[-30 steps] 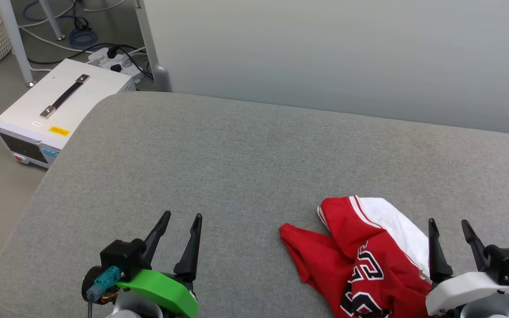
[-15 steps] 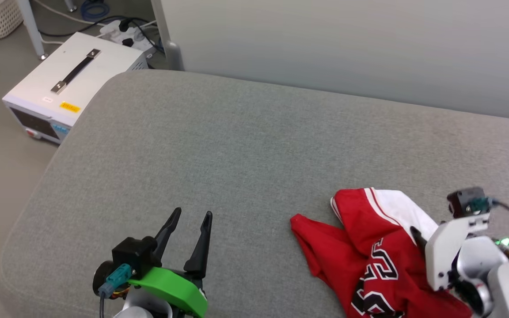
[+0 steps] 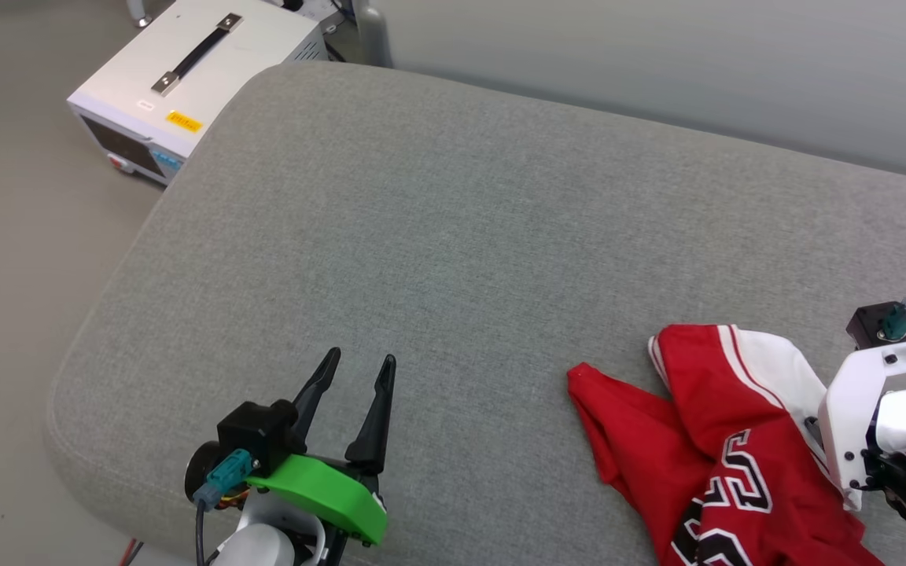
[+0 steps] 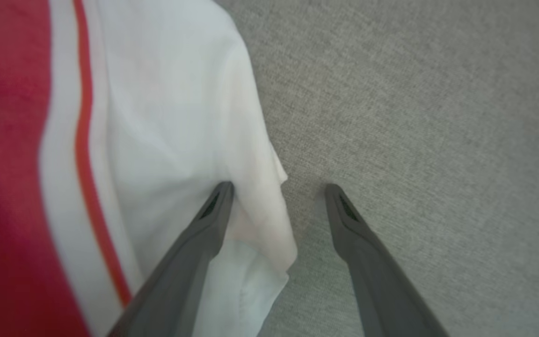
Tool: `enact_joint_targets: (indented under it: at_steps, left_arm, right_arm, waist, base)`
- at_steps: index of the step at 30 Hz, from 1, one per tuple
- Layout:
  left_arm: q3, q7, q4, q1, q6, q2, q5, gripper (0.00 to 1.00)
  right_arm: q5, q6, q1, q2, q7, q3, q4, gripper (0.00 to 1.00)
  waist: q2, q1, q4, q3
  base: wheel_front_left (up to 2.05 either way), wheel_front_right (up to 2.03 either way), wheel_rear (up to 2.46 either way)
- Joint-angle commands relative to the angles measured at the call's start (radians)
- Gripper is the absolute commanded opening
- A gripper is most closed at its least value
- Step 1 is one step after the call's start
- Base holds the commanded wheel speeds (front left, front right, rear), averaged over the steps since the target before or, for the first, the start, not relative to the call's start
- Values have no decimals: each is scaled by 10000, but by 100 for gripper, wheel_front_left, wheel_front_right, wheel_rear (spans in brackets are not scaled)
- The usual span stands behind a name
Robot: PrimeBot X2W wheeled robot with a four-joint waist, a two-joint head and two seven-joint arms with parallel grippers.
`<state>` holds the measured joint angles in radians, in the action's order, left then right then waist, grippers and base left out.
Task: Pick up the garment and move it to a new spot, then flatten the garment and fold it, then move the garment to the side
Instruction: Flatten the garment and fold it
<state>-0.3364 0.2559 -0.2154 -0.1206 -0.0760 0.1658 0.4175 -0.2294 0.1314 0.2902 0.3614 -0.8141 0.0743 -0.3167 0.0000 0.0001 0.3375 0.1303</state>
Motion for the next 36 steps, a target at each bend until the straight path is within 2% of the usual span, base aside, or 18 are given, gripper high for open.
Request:
enact_joint_targets:
  at_steps: [1, 6, 7, 8, 9, 16, 22, 30, 36]
  left_arm:
    - [73, 58, -26, -194, -82, -98, -95, 100]
    - [238, 59, -79, -190, -200, -245, -252, 100]
    - [270, 59, -96, -197, -222, -274, -285, 100]
    - [291, 59, -110, -203, -239, -298, -311, 100]
    - [317, 59, -127, -213, -259, -327, -339, 100]
    - [466, 59, -263, -195, -360, -434, -485, 100]
    - [537, 59, -367, -86, -426, -485, -564, 100]
    - [530, 59, -516, 107, -481, -453, -619, 100]
    - [533, 59, -556, 226, -501, -342, -621, 100]
  right_arm:
    - [24, -7, 73, 35, 62, 35, -236, 100]
    - [-57, -7, -104, 100, 96, 286, -885, 100]
    - [-105, -7, -133, 102, 115, 341, -992, 87]
    - [-136, -7, -151, 111, 144, 392, -1059, 36]
    - [-173, -7, -160, 132, 193, 448, -1134, 0]
    - [-306, -7, 217, 246, 830, 735, -1057, 0]
    - [-676, -7, 1034, 47, 1457, 1226, -73, 0]
    - [-1475, -7, 2619, -788, 1811, 2604, 1423, 0]
    - [-2253, -7, 4142, -1888, 2473, 3160, 1893, 0]
  waist:
    - [0, -1, 212, 202]
    - [0, -1, 267, 255]
    - [0, -1, 268, 260]
    - [0, -1, 264, 257]
    - [0, -1, 257, 252]
    - [0, -1, 156, -9]
    - [0, -1, 101, -445]
    - [0, -1, 181, -1098]
    - [0, -1, 219, -1402]
  base:
    - [0, 0, 0]
    - [0, 0, 0]
    - [0, 0, 0]
    - [0, 0, 0]
    - [0, 0, 0]
    - [0, 0, 0]
    - [0, 0, 0]
    - [0, 0, 0]
    - [0, 0, 0]
